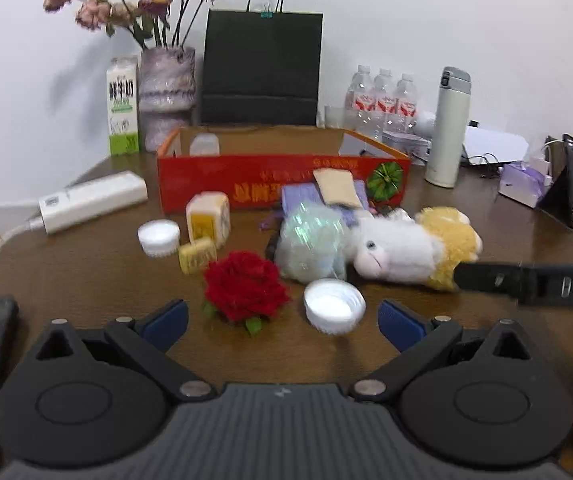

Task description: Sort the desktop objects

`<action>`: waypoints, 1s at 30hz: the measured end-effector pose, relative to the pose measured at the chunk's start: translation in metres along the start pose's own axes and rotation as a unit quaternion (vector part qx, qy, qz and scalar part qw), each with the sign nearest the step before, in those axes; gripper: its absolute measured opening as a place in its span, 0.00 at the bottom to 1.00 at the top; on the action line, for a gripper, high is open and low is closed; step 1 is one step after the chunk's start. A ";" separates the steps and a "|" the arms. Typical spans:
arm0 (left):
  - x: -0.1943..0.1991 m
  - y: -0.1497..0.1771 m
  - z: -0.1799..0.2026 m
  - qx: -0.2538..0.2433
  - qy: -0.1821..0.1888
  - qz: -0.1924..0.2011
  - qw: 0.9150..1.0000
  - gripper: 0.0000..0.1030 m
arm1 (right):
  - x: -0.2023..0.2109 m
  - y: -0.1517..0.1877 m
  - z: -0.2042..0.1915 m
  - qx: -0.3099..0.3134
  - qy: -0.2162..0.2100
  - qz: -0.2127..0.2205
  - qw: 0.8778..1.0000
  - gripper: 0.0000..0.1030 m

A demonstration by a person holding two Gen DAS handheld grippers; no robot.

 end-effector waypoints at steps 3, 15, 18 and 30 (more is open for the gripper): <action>-0.008 -0.015 -0.005 0.008 -0.005 0.007 1.000 1.00 | -0.012 -0.021 0.008 -0.005 0.020 0.010 1.000 0.86; -0.014 -0.008 -0.005 0.025 0.033 0.009 0.999 0.99 | -0.042 -0.022 0.021 -0.028 0.012 -0.016 0.999 0.73; -0.006 -0.008 0.009 0.003 0.055 0.023 0.998 0.99 | -0.045 -0.010 0.024 -0.067 -0.024 -0.024 0.997 0.76; -0.002 -0.001 0.021 -0.031 0.055 0.033 0.997 0.99 | 0.023 -0.024 -0.048 0.335 0.156 0.061 0.927 0.46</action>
Point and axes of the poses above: each gripper's, at about its wrist camera, not at the fingertips, and x roughly against the way its jaws point, z to its right, y to its underside, the point moved 10 cm from there along -x, roughly the way its jaws point, and after that the axes turned 9 degrees about -y, right-handed, at the moved point
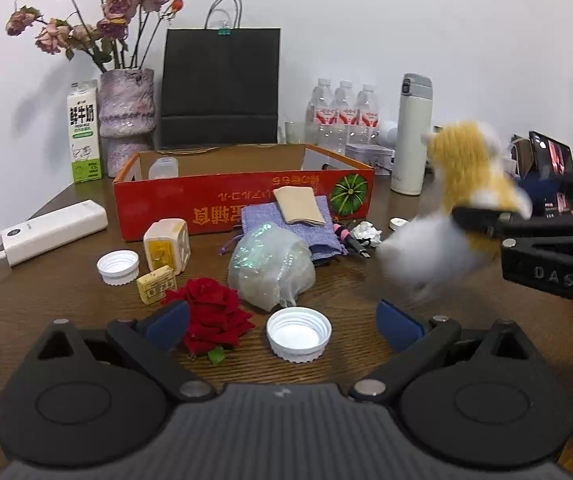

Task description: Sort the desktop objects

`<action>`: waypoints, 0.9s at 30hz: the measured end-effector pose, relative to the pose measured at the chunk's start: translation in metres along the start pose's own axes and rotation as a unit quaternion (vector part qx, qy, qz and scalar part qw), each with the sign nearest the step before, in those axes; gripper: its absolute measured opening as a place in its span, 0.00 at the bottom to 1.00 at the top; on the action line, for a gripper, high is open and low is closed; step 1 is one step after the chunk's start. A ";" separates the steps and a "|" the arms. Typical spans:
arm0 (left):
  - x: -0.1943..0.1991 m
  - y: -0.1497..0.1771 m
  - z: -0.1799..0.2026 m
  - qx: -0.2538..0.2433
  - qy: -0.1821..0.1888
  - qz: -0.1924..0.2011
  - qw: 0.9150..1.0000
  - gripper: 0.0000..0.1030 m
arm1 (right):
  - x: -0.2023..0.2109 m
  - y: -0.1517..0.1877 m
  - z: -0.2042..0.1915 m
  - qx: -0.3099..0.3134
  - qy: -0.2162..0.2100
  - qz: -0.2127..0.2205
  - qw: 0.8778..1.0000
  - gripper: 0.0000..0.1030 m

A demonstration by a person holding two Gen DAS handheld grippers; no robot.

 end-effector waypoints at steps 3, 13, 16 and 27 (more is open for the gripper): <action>0.002 -0.001 0.000 -0.005 -0.008 0.007 1.000 0.99 | -0.015 0.015 -0.025 0.159 0.049 -0.044 0.985 0.49; 0.004 0.004 -0.052 0.105 -0.011 -0.040 0.994 1.00 | 0.025 0.000 -0.050 -0.011 -0.203 0.003 0.979 0.82; 0.005 0.006 -0.051 0.103 -0.010 -0.042 0.994 1.00 | 0.027 -0.002 -0.022 -0.110 -0.238 0.007 0.965 0.83; 0.047 0.012 0.025 0.041 0.178 -0.050 0.982 0.74 | -0.061 0.020 0.028 -0.258 -0.215 -0.070 0.939 0.60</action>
Point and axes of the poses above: each gripper's, at about its wrist camera, not at the fingertips, and x roughly against the way its jaws point, z to its right, y to its underside, the point moved 10 cm from there along -x, roughly the way its jaws point, and after that the axes turned 9 degrees about -y, right-handed, at the moved point
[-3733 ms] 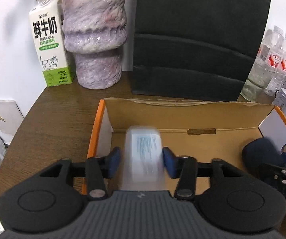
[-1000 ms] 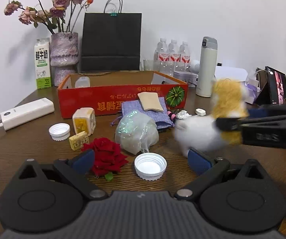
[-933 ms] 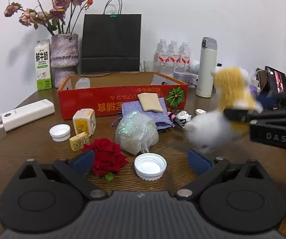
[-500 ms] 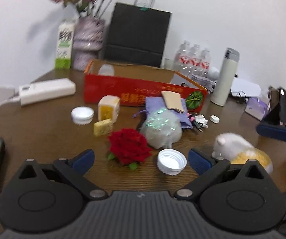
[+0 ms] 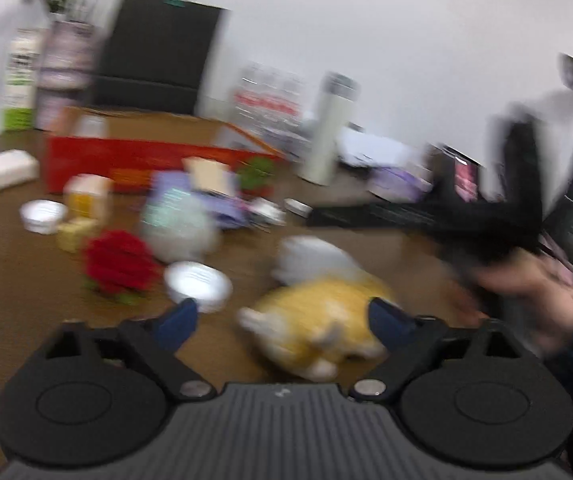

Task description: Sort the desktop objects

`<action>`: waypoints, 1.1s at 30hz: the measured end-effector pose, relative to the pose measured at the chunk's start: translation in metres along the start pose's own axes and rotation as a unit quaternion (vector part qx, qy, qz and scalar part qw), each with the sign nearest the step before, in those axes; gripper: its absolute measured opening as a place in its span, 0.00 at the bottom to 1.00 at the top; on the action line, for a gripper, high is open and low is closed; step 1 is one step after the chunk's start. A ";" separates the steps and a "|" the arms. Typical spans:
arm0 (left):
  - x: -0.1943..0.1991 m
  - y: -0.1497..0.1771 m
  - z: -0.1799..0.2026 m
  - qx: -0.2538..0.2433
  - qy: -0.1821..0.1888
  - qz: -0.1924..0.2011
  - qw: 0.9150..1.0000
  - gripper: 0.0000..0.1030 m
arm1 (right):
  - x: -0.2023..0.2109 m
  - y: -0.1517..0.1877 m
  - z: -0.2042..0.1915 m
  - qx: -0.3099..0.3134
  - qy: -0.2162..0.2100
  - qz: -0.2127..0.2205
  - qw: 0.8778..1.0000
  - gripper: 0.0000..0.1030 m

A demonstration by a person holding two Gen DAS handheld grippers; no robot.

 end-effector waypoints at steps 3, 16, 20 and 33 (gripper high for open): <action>-0.006 0.013 0.031 -0.034 0.034 -0.025 0.999 0.59 | -0.017 0.003 0.009 -0.021 0.011 -0.019 1.000 0.48; -0.056 -0.001 -0.028 0.061 -0.114 -0.049 0.990 0.53 | 0.038 0.039 0.014 -0.055 0.056 -0.028 0.996 0.40; -0.048 -0.003 -0.041 0.101 -0.117 -0.044 0.987 0.52 | 0.056 0.046 -0.013 -0.048 0.003 -0.036 0.998 0.40; -0.022 0.003 0.025 0.064 0.019 -0.062 0.996 0.54 | 0.052 0.064 0.003 -0.033 0.010 -0.051 0.998 0.40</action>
Point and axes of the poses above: each gripper's, at about its wrist camera, not at the fingertips, and x roughly against the way its jaws point, z to its right, y to its underside, the point moved 10 cm from there along -x, roughly the way its jaws point, and after that the axes turned 9 degrees about -y, right-handed, at the moved point
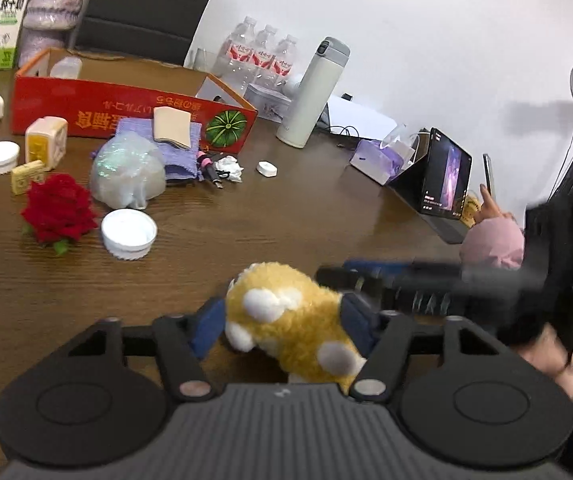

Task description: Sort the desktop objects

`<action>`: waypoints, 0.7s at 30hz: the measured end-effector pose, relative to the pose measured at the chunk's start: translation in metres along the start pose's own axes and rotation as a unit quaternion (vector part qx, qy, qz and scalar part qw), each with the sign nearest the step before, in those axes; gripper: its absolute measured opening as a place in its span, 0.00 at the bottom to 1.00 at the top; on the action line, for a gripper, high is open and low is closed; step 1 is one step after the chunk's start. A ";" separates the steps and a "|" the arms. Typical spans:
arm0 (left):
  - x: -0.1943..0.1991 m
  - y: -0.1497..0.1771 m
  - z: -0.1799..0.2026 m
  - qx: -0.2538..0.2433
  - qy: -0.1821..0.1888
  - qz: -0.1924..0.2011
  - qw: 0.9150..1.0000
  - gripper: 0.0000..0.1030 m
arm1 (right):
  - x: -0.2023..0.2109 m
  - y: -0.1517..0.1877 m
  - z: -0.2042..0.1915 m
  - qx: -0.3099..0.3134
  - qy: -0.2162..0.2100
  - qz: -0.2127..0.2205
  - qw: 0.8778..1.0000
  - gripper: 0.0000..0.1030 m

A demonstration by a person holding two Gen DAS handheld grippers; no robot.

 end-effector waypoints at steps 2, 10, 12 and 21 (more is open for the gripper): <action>-0.011 -0.010 -0.008 0.003 -0.018 0.009 1.000 0.52 | 0.002 0.004 0.000 -0.005 -0.006 0.006 1.000 0.40; -0.022 -0.053 -0.019 -0.004 -0.056 0.069 0.996 0.52 | 0.018 -0.008 -0.010 0.004 -0.031 0.041 0.999 0.44; 0.002 -0.061 -0.023 -0.001 -0.043 0.104 0.994 0.74 | 0.023 -0.006 -0.018 0.045 -0.053 0.036 0.997 0.56; 0.023 -0.021 -0.081 0.024 -0.130 0.081 0.988 0.77 | -0.011 0.016 -0.077 0.163 -0.094 0.005 0.982 0.54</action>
Point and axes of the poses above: each gripper's, at about its wrist camera, not at the fingertips, and x roughly against the way its jaws point, z to its right, y to its underside, the point moved 10 cm from there along -x, roughly the way its jaws point, and after that the axes turned 9 degrees about -y, right-handed, at the moved point
